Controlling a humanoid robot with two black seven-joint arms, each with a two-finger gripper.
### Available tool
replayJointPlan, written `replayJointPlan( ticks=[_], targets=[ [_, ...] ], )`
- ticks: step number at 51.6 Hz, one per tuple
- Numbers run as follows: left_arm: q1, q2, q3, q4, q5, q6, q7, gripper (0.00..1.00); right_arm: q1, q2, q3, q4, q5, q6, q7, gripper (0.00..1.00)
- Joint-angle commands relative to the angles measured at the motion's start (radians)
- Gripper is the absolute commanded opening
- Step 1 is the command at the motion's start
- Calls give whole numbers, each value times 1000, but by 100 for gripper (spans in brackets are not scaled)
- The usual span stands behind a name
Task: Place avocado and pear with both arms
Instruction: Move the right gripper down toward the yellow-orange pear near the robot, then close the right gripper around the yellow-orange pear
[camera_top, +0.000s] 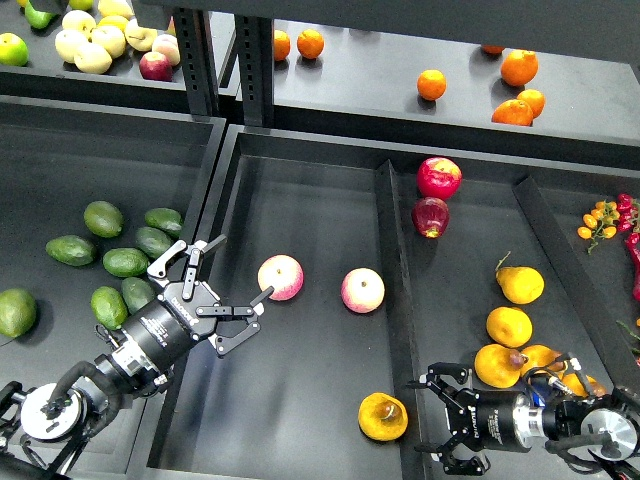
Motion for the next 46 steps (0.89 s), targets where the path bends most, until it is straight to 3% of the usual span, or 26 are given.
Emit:
replayJointPlan(
  ticks=[1,23,36,46],
  targets=[
    [0,0,3,0,0,0,0,99,0,25,0,-25,0,0,0,93],
    [0,0,3,-2,0,0,0,99,3,111,11,-140,2,0,0,82],
    [0,0,3,-2,0,0,0,99,9,134,15,-174,17,0,0,68],
    [2,0,3,-2,0,0,0,99,11,158,17,-197,17,0,0,67]
  ],
)
